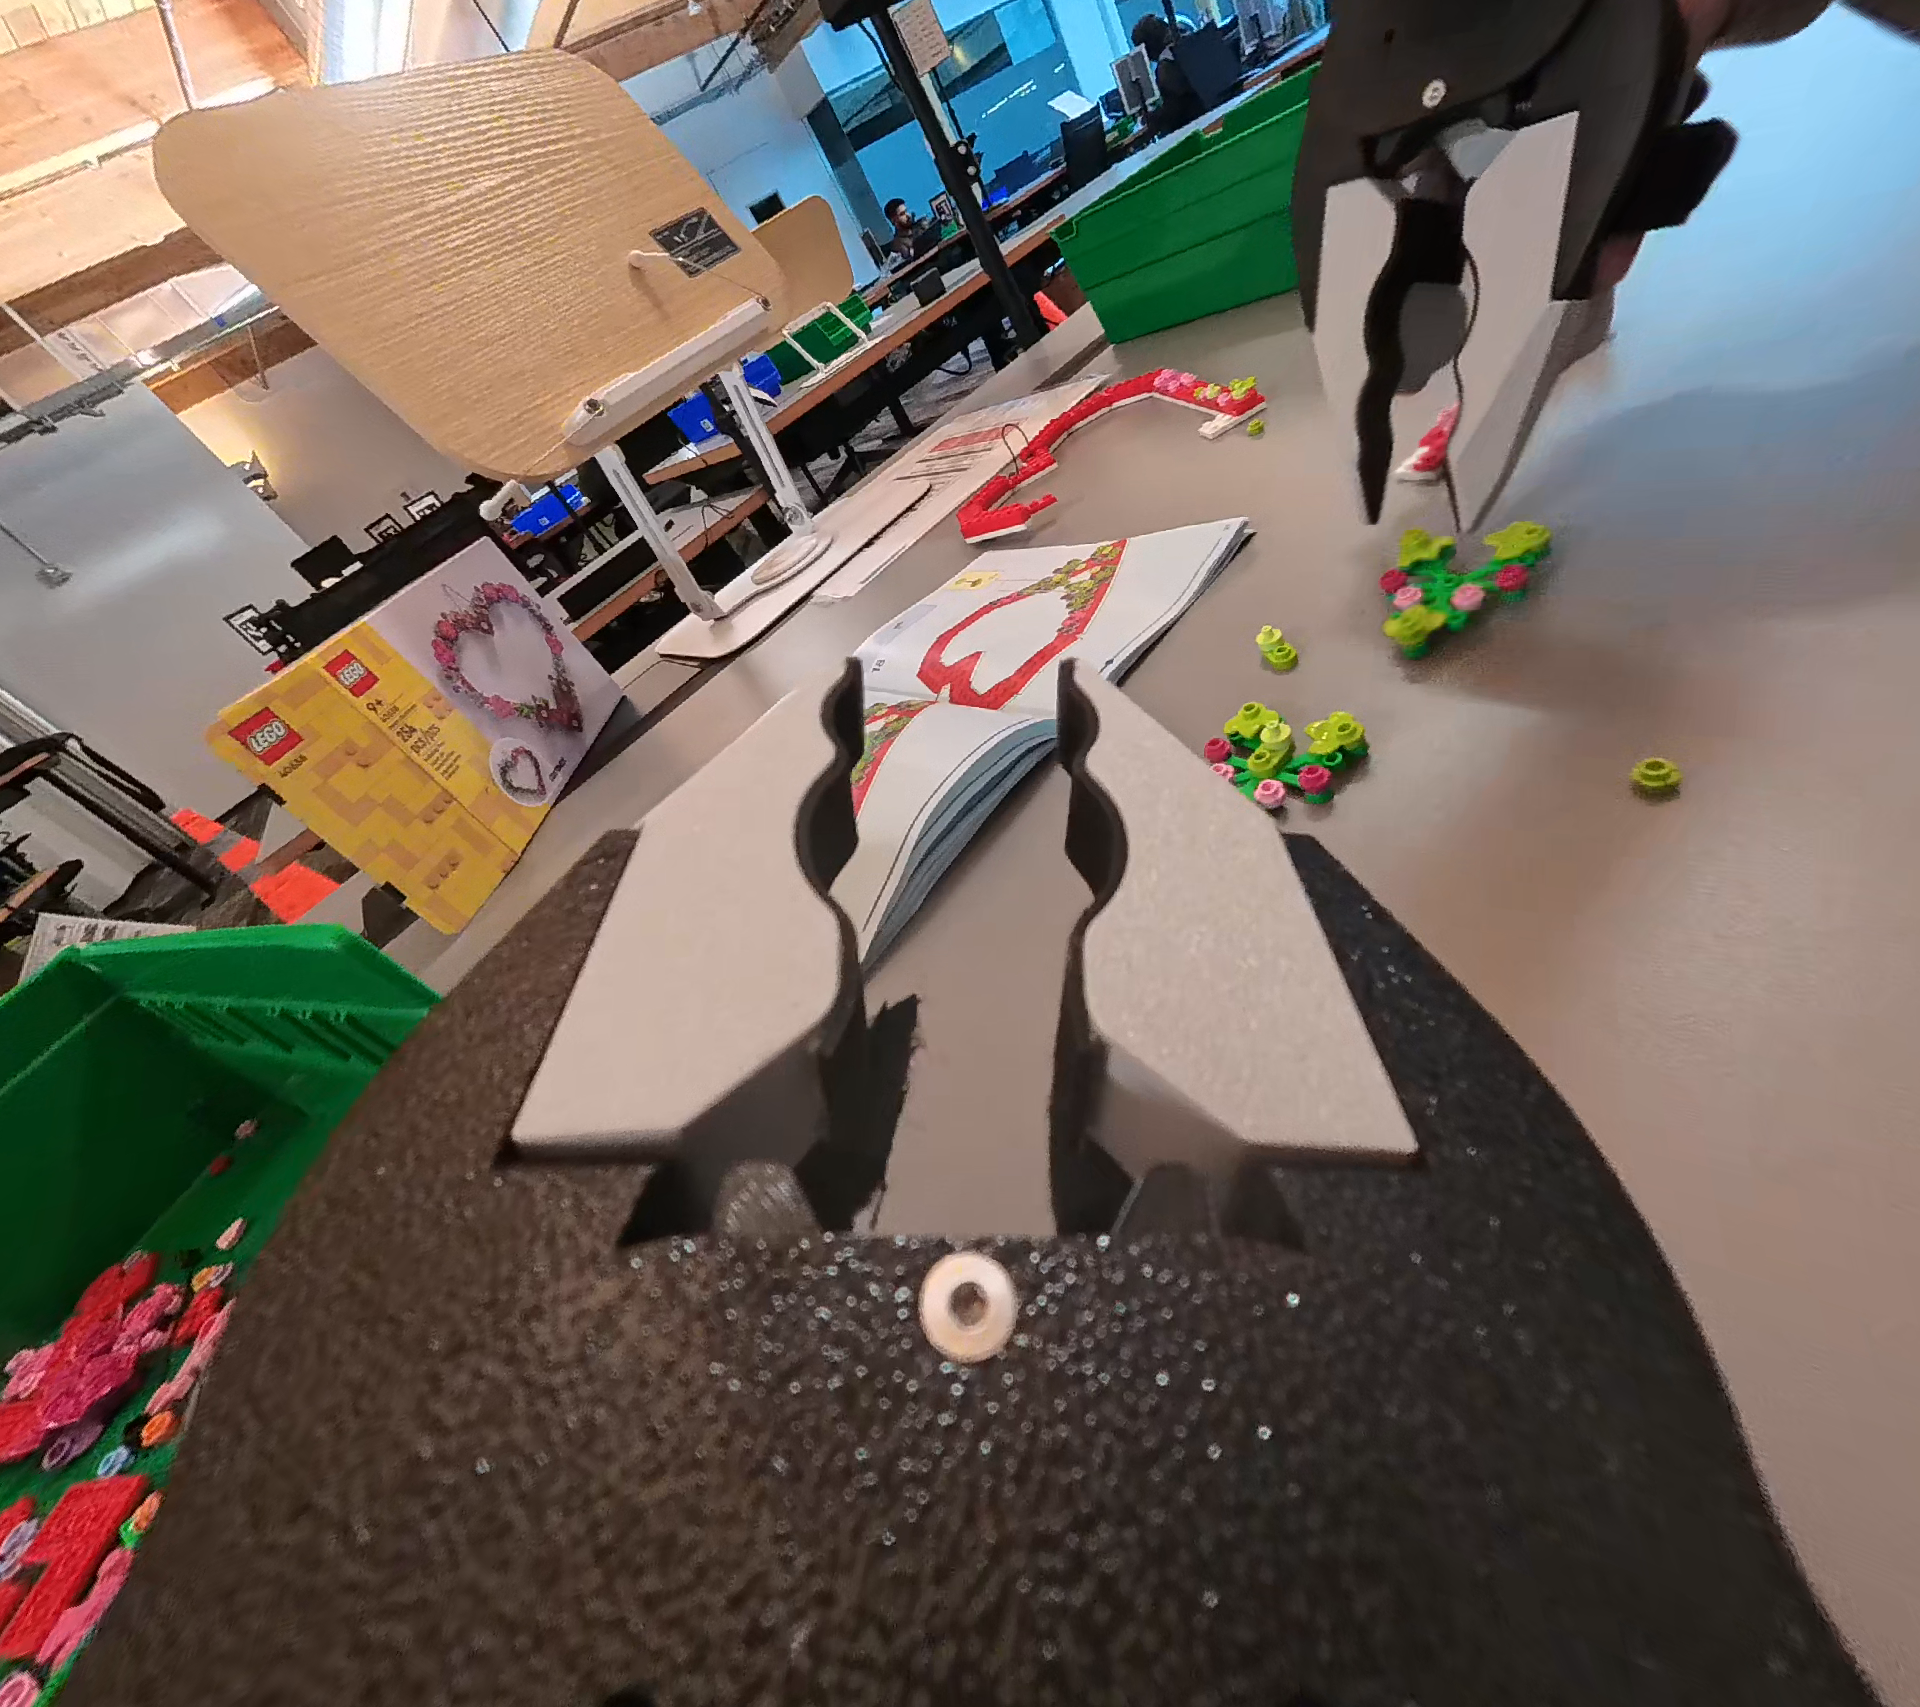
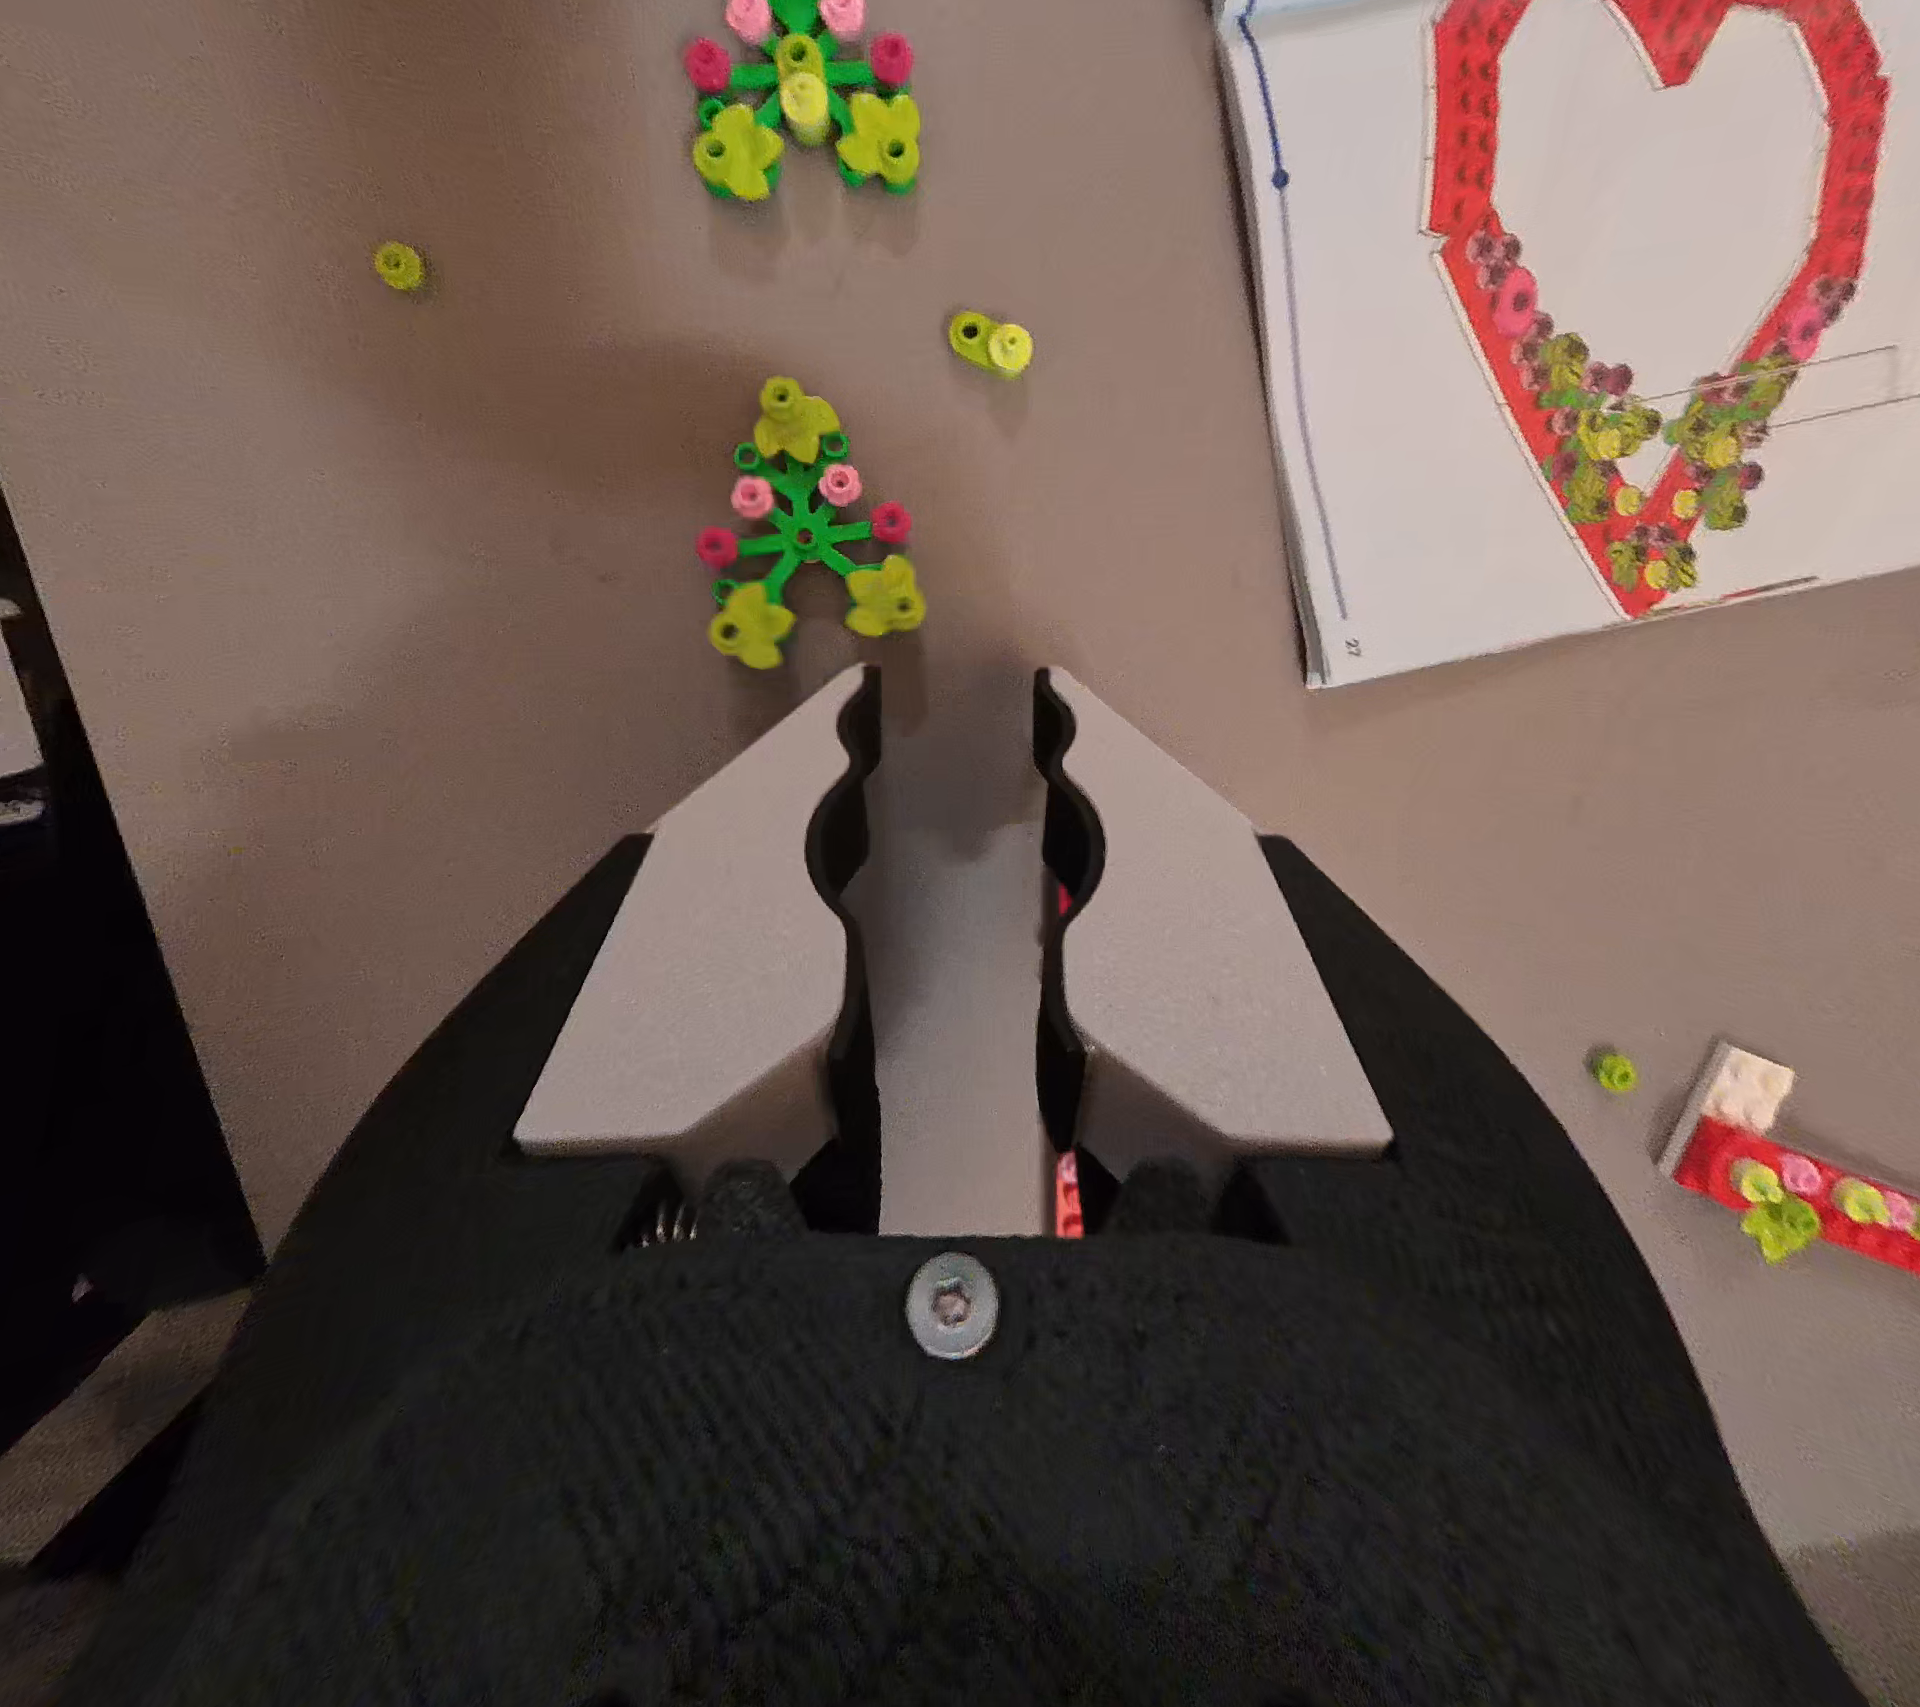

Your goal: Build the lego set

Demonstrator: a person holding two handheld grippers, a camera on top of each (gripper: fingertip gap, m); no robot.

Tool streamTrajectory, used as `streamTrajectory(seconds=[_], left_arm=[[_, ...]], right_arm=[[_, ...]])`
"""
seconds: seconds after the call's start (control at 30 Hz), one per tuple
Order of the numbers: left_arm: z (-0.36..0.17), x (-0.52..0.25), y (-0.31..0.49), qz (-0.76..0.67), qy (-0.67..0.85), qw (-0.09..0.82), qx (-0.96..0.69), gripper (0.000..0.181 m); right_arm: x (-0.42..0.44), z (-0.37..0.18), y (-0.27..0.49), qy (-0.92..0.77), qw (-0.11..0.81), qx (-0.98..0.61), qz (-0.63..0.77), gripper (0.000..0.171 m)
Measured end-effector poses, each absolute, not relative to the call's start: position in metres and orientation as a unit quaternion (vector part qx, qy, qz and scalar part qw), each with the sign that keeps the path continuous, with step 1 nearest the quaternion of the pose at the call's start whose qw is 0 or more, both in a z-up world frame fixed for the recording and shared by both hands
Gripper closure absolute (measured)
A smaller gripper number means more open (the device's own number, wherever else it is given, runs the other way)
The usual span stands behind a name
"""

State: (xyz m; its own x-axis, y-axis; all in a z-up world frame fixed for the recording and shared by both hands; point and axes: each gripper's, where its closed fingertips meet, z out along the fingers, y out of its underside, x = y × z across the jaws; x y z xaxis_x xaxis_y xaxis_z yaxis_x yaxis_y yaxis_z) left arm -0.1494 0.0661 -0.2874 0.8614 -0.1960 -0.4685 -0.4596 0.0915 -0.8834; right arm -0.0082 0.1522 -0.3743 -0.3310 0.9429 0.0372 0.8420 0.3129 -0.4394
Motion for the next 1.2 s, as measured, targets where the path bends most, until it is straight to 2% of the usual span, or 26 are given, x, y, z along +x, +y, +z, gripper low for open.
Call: streamTrajectory(seconds=[0.2, 0.3, 0.57, 0.93, 1.03, 1.13, 1.2], left_arm=[[-0.287, -0.147, 0.065, 0.092, 0.25, 0.698, -0.665, 0.148], [-0.286, -0.147, 0.065, 0.092, 0.249, 0.7, -0.663, 0.148], [-0.284, -0.146, 0.064, 0.088, 0.25, 0.702, -0.661, 0.148], [-0.285, -0.143, 0.063, 0.088, 0.259, 0.7, -0.659, 0.148], [-0.286, -0.143, 0.063, 0.089, 0.26, 0.699, -0.66, 0.148], [-0.286, -0.142, 0.063, 0.087, 0.262, 0.699, -0.66, 0.148], [-0.286, -0.142, 0.063, 0.087, 0.263, 0.698, -0.66, 0.148]], right_arm=[[-0.034, -0.356, 0.151, -0.786, 0.204, -0.542, 0.216, 0.144], [-0.041, -0.357, 0.15, -0.783, 0.204, -0.543, 0.223, 0.145], [-0.019, -0.373, 0.146, -0.803, 0.129, -0.552, 0.185, 0.148], [0.005, -0.369, 0.103, -0.818, 0.033, -0.524, 0.236, 0.149], [-0.001, -0.363, 0.107, -0.821, 0.065, -0.516, 0.236, 0.149], [-0.026, -0.353, 0.121, -0.816, 0.146, -0.5, 0.252, 0.146], [-0.029, -0.356, 0.127, -0.814, 0.151, -0.502, 0.251, 0.145]])
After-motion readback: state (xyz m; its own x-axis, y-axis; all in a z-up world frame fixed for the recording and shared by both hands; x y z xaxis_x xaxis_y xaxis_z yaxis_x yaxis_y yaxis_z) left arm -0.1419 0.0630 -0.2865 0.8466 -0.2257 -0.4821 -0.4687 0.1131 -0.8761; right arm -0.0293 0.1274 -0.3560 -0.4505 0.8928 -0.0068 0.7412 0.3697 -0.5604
